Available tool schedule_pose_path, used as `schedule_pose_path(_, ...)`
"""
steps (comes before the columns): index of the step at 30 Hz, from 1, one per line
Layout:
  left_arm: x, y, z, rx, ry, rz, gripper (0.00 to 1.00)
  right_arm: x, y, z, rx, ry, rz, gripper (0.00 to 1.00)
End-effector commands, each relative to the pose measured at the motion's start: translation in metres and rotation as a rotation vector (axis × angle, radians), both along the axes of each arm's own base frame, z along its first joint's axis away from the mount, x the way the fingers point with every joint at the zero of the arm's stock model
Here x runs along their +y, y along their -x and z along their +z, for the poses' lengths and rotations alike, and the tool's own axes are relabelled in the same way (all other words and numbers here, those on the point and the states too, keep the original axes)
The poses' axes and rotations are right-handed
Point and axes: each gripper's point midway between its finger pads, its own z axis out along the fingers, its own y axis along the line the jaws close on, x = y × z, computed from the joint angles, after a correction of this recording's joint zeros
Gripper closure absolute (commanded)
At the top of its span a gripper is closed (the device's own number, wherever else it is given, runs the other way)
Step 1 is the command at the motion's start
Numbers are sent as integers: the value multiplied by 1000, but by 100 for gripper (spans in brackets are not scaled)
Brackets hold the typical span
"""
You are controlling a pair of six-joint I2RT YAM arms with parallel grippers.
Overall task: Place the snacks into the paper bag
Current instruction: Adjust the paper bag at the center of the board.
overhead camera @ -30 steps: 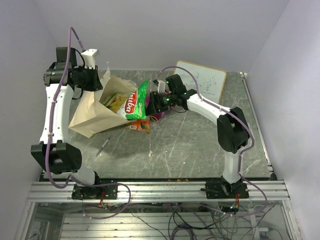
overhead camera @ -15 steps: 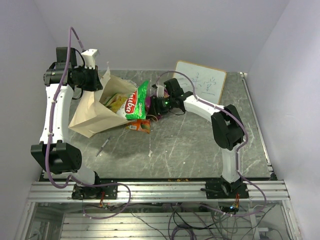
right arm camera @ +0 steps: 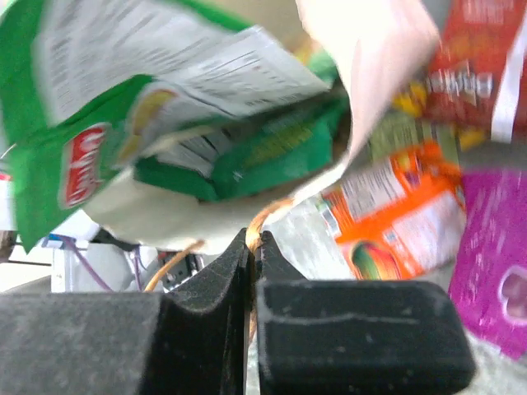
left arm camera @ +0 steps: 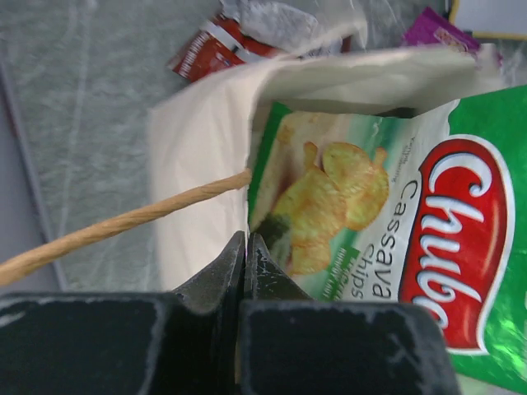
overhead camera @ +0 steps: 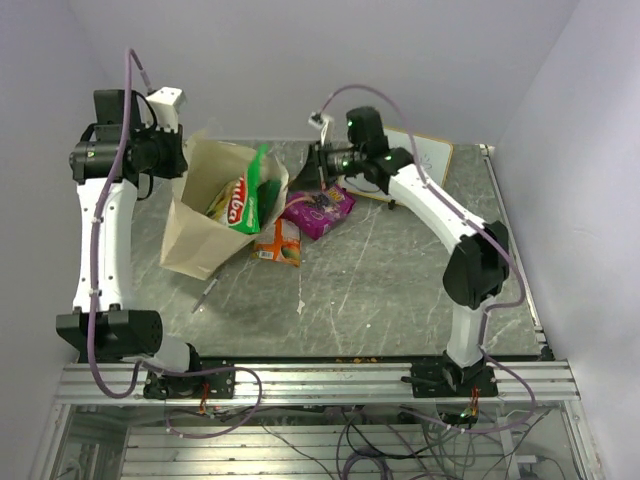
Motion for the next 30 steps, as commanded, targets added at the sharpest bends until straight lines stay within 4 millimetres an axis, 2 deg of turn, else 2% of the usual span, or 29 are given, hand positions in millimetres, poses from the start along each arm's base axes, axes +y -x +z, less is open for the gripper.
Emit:
schedule_pose_path(1,14,13,85,-258,-70,60,93,-9,23,128,-241,-184,101,100)
schedule_pose_path(4,9,17,104,-303,-52,47,93,-19,29,168,-307,-242,97,100)
schedule_pose_path(6,0,18,109,-313,-14,12,93,-26,32,185,-336,-261,88,100)
schedule_pose_path(7,-7,18,108,-310,12,-17,93,-29,36,192,-349,-268,93,100)
schedule_pose_path(8,-14,18,107,-306,39,-44,93,-40,30,197,-365,-268,70,100)
schedule_pose_path(11,-43,18,106,-303,134,-136,93,-59,32,206,-409,-257,38,100)
schedule_pose_path(16,-107,25,111,-295,297,-298,93,-109,22,207,-462,-201,-107,100)
schedule_pose_path(21,-172,31,118,-271,418,-440,93,-153,9,182,-513,-53,-272,100)
schedule_pose_path(28,-281,43,96,-165,530,-633,93,-232,9,165,-597,154,-502,100)
schedule_pose_path(30,-316,55,90,-149,552,-691,93,-250,12,157,-591,198,-555,100)
